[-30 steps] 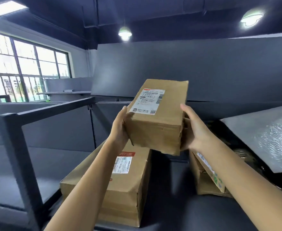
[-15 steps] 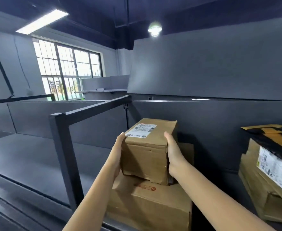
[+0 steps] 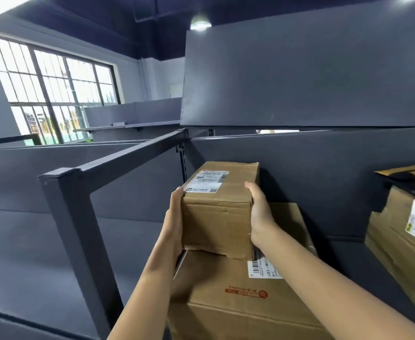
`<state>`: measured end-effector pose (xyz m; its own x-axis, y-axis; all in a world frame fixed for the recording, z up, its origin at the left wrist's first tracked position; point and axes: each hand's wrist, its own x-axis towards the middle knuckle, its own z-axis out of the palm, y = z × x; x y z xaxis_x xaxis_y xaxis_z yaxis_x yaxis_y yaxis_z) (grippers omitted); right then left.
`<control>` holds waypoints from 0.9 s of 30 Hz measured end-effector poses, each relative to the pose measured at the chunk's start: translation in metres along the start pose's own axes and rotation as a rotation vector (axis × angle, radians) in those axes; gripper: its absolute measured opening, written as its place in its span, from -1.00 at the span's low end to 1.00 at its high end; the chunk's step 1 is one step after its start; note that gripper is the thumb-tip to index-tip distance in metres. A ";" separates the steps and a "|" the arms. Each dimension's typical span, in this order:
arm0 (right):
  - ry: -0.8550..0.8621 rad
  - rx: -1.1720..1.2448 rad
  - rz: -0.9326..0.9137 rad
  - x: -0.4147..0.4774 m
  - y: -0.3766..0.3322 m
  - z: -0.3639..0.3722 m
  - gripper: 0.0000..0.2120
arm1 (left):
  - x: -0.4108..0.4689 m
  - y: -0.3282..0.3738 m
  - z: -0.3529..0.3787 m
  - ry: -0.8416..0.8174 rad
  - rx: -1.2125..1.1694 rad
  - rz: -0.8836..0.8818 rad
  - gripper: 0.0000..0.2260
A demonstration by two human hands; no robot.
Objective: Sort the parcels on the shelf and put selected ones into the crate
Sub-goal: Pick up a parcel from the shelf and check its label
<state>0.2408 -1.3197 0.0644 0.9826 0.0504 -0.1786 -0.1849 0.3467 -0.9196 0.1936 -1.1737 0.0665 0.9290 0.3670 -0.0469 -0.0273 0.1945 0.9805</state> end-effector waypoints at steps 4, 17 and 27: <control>0.007 -0.008 -0.015 -0.001 0.001 -0.001 -0.49 | 0.000 0.000 0.000 0.008 0.029 0.021 -0.61; 0.025 -0.187 -0.059 -0.045 -0.028 -0.041 -0.17 | -0.010 0.007 0.001 0.173 -0.165 0.309 -0.38; 0.416 -1.243 -0.568 -0.087 -0.120 -0.178 -0.39 | -0.083 0.028 0.173 0.097 0.663 1.366 -0.57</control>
<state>0.1750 -1.5319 0.1277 0.8907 -0.1638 0.4240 0.1185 -0.8168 -0.5645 0.1796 -1.3562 0.1304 0.3017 -0.0169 0.9532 -0.6292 -0.7547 0.1858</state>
